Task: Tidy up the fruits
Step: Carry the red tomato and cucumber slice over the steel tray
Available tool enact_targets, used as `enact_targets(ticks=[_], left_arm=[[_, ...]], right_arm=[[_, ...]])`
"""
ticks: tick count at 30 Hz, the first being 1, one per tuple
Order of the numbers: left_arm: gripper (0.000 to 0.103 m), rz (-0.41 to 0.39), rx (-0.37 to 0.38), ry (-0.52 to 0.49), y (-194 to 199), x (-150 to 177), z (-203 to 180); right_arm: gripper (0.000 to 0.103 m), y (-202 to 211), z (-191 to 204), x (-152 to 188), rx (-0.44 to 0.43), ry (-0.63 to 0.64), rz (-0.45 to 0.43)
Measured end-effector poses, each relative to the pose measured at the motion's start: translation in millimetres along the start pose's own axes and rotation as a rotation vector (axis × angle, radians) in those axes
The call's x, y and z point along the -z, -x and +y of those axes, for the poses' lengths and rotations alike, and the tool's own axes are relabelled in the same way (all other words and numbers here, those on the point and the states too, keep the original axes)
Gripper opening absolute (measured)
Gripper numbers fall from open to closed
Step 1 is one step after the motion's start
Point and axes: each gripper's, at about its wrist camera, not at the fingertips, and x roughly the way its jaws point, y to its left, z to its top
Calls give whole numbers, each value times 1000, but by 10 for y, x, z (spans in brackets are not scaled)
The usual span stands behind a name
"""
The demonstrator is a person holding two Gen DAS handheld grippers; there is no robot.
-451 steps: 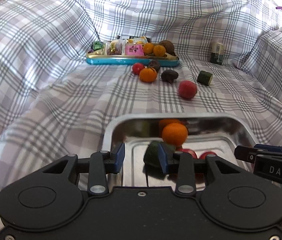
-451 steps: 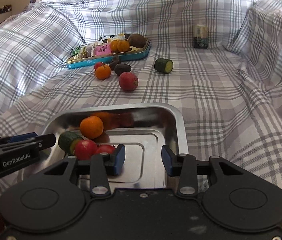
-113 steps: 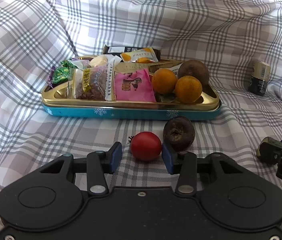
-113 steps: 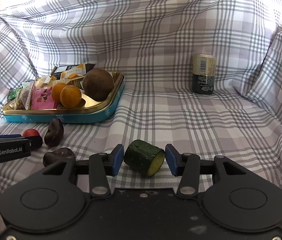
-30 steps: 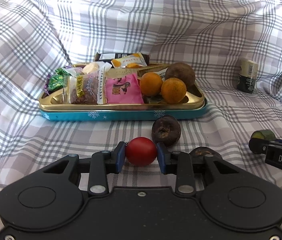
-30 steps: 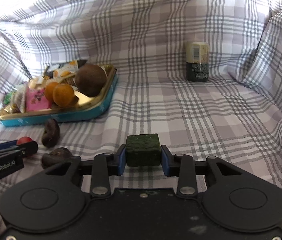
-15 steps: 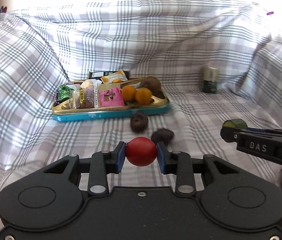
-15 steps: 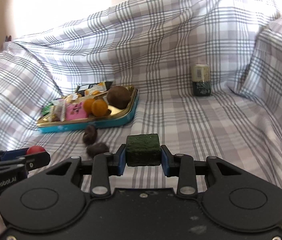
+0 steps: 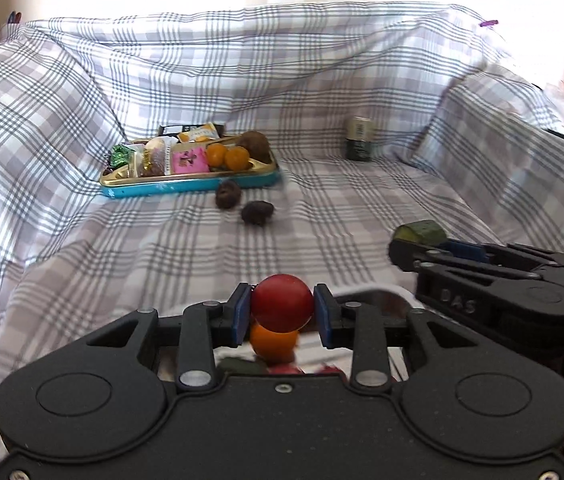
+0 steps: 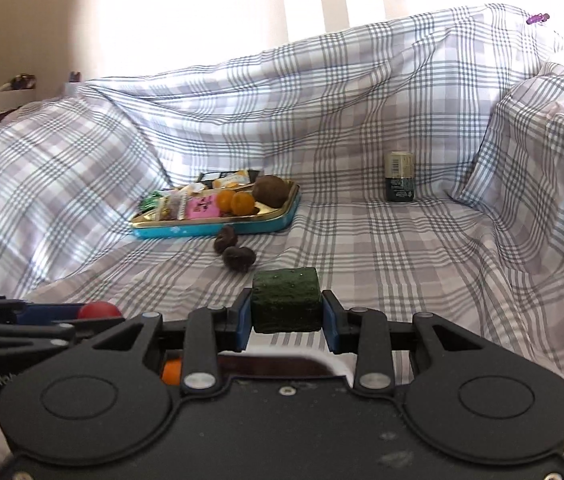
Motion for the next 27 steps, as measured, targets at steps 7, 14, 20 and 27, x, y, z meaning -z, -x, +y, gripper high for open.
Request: enact_targets(ticks=[7, 14, 20, 27], left_arm=[[42, 12, -41, 7, 133, 169, -141], [42, 30, -71, 26, 145, 291, -181], [42, 73, -56, 60, 90, 361, -168], [42, 104, -66, 109, 17, 396, -85]], right_arm=[[36, 287, -35, 224, -13, -11, 27], [37, 437, -39, 340, -28, -32, 9], [37, 380, -19, 379, -28, -33, 18], [37, 343, 1, 390, -24, -23, 37]])
